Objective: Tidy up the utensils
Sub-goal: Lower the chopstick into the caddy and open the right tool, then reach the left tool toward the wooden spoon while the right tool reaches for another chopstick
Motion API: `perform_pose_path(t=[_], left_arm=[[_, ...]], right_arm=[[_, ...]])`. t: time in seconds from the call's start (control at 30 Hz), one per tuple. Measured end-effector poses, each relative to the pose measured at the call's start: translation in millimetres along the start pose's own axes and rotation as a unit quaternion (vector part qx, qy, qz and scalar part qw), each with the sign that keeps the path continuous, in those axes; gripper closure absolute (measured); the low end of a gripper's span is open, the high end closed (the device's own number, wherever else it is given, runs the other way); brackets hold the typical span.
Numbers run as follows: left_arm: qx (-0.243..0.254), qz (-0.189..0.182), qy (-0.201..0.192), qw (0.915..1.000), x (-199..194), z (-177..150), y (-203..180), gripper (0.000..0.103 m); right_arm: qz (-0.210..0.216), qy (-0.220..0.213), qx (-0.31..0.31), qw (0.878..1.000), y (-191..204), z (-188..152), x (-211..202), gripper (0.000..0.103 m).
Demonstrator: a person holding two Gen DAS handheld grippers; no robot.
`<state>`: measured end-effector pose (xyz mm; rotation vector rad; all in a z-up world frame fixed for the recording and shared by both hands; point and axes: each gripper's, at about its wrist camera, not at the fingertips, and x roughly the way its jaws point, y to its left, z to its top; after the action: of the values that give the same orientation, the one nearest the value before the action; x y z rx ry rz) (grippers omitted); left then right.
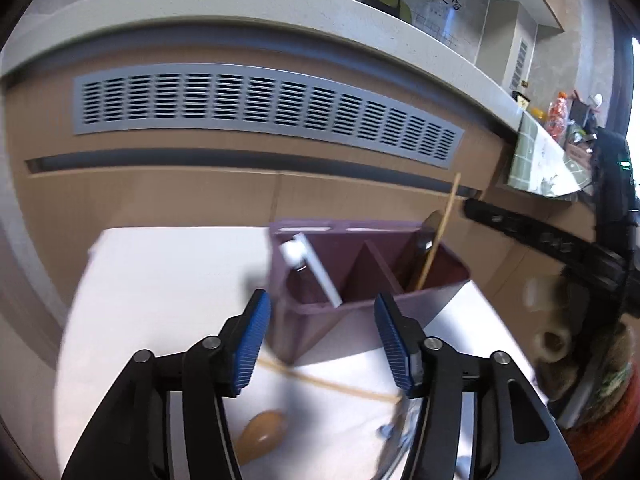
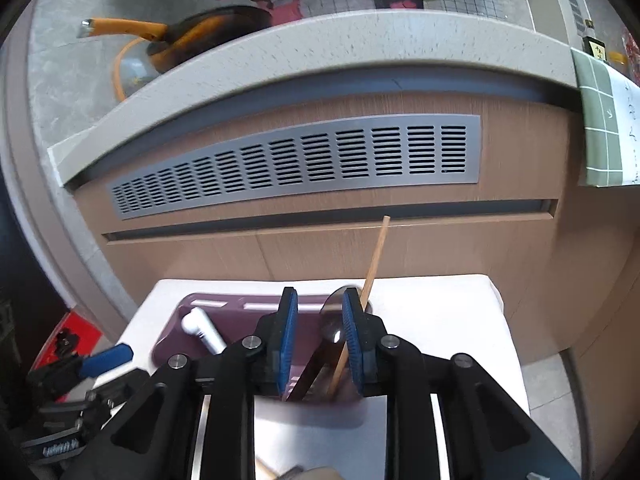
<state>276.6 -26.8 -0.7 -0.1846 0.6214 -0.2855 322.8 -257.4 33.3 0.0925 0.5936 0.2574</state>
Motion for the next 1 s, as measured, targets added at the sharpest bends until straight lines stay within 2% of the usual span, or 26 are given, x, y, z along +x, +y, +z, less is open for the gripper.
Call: perform_pose_path(t=[0.13, 0.3, 0.4, 0.53, 0.6, 0.67, 0.77, 0.83, 0.9, 1.0], left_arm=[[-0.013, 0.020, 0.009, 0.9997, -13, -21, 20, 0.044], [-0.026, 0.045, 0.031, 0.9981, -28, -56, 43, 0.043], [-0.019, 0.050, 0.044, 0.9976, -35, -73, 50, 0.040], [-0.022, 0.029, 0.066, 0.9972, -41, -88, 62, 0.039], [-0.022, 0.032, 0.064, 0.9972, -46, -92, 67, 0.036], [-0.021, 0.036, 0.065, 0.9970, -46, -93, 70, 0.029], [-0.028, 0.042, 0.076, 0.9958, -40, -93, 74, 0.027], [-0.038, 0.038, 0.080, 0.9954, -38, -92, 75, 0.027], [-0.038, 0.036, 0.078, 0.9955, -38, -92, 74, 0.027], [-0.034, 0.032, 0.079, 0.9957, -42, -93, 74, 0.027]], right_arm=[[0.005, 0.010, -0.011, 1.000, 3, -18, -23, 0.081], [0.021, 0.064, -0.040, 0.997, 15, -60, -39, 0.081], [0.037, 0.105, -0.069, 0.991, 26, -90, -41, 0.081], [0.053, 0.162, -0.110, 0.979, 41, -134, -39, 0.081], [0.059, 0.184, -0.121, 0.974, 44, -149, -34, 0.081], [0.051, 0.197, -0.128, 0.971, 45, -161, -29, 0.081], [0.052, 0.195, -0.117, 0.972, 48, -154, -20, 0.081], [0.068, 0.188, -0.118, 0.973, 56, -140, -9, 0.081], [0.074, 0.191, -0.137, 0.969, 70, -128, 9, 0.080], [0.052, 0.193, -0.181, 0.963, 91, -117, 42, 0.080]])
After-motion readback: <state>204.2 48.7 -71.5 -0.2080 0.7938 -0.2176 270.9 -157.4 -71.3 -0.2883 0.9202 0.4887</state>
